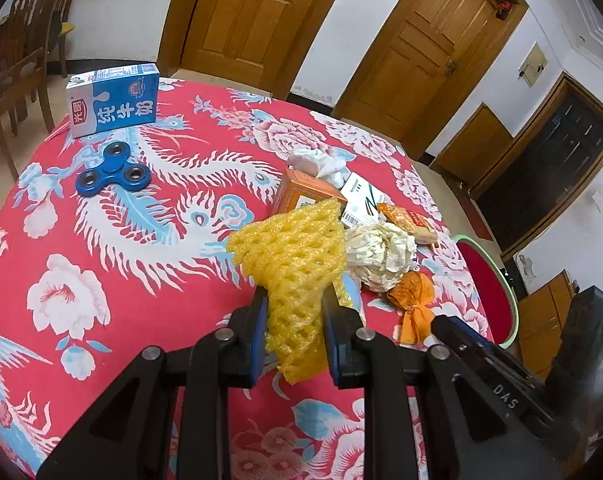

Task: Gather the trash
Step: 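Grasp the second yellow foam net with the left tool while the right tool grasps the orange wrapper, then carry the foam net and orange wrapper over the red bucket with both tools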

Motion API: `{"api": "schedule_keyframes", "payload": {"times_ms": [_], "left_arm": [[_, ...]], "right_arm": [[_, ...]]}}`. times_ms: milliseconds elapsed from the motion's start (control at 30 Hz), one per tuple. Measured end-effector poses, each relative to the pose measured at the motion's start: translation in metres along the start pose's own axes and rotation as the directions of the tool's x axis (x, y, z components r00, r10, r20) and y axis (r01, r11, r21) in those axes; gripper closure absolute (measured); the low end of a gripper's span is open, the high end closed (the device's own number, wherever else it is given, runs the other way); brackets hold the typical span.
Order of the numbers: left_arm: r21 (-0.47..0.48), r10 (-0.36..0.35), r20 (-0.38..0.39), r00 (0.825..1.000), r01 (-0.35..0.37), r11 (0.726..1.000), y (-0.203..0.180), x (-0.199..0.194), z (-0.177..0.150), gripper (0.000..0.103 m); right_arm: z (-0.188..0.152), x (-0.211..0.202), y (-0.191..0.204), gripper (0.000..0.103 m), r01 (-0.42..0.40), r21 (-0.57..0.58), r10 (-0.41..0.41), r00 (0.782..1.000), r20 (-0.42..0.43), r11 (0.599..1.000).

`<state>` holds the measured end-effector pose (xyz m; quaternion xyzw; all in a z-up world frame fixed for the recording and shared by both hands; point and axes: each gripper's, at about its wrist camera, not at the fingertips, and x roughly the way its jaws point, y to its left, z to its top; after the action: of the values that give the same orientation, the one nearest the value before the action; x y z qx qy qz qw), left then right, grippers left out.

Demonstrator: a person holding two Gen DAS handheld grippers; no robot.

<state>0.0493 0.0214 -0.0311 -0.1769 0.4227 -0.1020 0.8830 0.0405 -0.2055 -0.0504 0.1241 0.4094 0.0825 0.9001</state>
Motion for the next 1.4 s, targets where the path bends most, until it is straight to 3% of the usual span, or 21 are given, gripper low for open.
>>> {"api": "schedule_keyframes", "payload": {"times_ms": [467,633,767,1400], "left_arm": [[-0.012,-0.004,-0.009,1.0,0.004,1.0,0.007,0.006,0.0,0.079],[-0.006,-0.003,-0.003,1.0,0.003,1.0,0.005,0.005,0.0,0.079],[0.003,-0.004,0.002,1.0,0.004,1.0,0.001,0.002,-0.001,0.079],[0.098,-0.032,0.006,0.999,0.031,0.995,-0.047,-0.007,0.001,0.079]], "right_arm": [[-0.001,0.02,0.011,0.068,0.046,-0.055,-0.048,0.999,-0.025,0.997],[-0.004,0.018,0.013,0.089,0.063,-0.083,-0.064,0.998,-0.016,0.995],[-0.005,0.014,0.012,0.093,0.048,-0.083,-0.048,0.999,-0.003,0.995],[0.0,-0.045,-0.02,0.094,0.021,0.021,-0.023,0.993,0.117,1.0]]}}
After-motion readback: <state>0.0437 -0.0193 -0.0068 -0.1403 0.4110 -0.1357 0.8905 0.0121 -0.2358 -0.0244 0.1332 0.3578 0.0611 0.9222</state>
